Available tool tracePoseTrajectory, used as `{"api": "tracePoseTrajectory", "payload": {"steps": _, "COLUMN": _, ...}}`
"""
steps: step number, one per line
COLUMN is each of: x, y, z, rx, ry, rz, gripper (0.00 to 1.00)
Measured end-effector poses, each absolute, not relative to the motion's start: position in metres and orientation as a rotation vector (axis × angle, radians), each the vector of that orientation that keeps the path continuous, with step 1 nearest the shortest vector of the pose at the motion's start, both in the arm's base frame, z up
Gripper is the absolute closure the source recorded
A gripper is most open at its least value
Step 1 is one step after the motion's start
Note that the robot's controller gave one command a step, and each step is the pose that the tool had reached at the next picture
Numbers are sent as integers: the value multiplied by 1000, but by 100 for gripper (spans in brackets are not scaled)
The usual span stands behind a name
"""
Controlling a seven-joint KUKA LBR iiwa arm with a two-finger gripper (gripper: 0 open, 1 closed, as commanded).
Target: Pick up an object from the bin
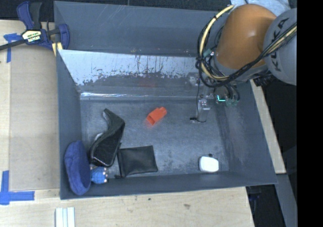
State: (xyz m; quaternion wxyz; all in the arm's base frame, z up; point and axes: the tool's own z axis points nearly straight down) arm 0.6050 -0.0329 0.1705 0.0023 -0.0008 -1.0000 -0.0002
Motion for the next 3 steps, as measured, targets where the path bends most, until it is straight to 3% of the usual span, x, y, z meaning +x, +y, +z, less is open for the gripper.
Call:
{"api": "tracePoseTrajectory", "payload": {"steps": 1, "x": 621, "y": 31, "z": 68, "rx": 330, "ry": -3122, "rz": -3, "gripper": 0}}
{"api": "tracePoseTrajectory", "payload": {"steps": 2, "x": 619, "y": 41, "z": 102, "rx": 830, "ry": -3038, "rz": 1, "gripper": 0}}
{"api": "tracePoseTrajectory", "payload": {"steps": 3, "x": 621, "y": 42, "z": 100, "rx": 936, "ry": -3008, "rz": 1, "gripper": 0}}
